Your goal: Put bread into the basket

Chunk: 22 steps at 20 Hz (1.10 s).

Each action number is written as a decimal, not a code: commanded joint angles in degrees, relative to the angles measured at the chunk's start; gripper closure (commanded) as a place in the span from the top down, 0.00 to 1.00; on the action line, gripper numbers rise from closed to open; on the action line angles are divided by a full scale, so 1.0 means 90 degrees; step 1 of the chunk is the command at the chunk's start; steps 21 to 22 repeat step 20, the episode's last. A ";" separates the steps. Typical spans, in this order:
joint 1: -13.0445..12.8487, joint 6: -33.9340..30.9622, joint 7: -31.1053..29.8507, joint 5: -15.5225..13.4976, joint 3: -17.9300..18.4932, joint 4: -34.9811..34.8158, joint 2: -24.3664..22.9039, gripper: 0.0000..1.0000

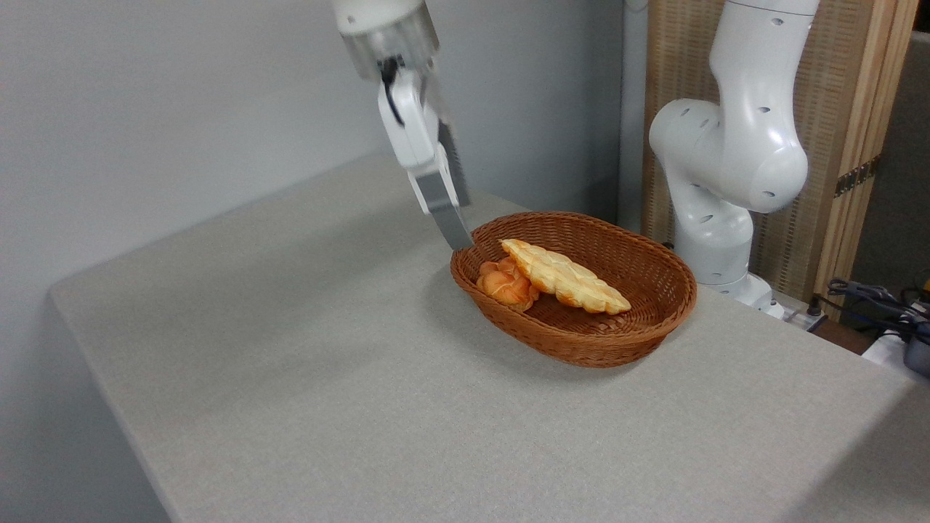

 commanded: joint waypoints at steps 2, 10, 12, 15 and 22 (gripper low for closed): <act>-0.0024 0.0229 -0.2314 0.0001 0.0031 0.0660 0.0060 1.00; 0.0005 0.1704 -0.3657 0.0089 0.0148 0.0886 0.0538 1.00; 0.0064 0.1802 -0.3647 0.0051 0.0196 0.1051 0.0733 1.00; 0.0064 0.1802 -0.3395 0.0001 0.0392 0.1519 0.1162 1.00; 0.0074 0.1734 -0.3198 -0.0370 0.0422 0.1873 0.1369 1.00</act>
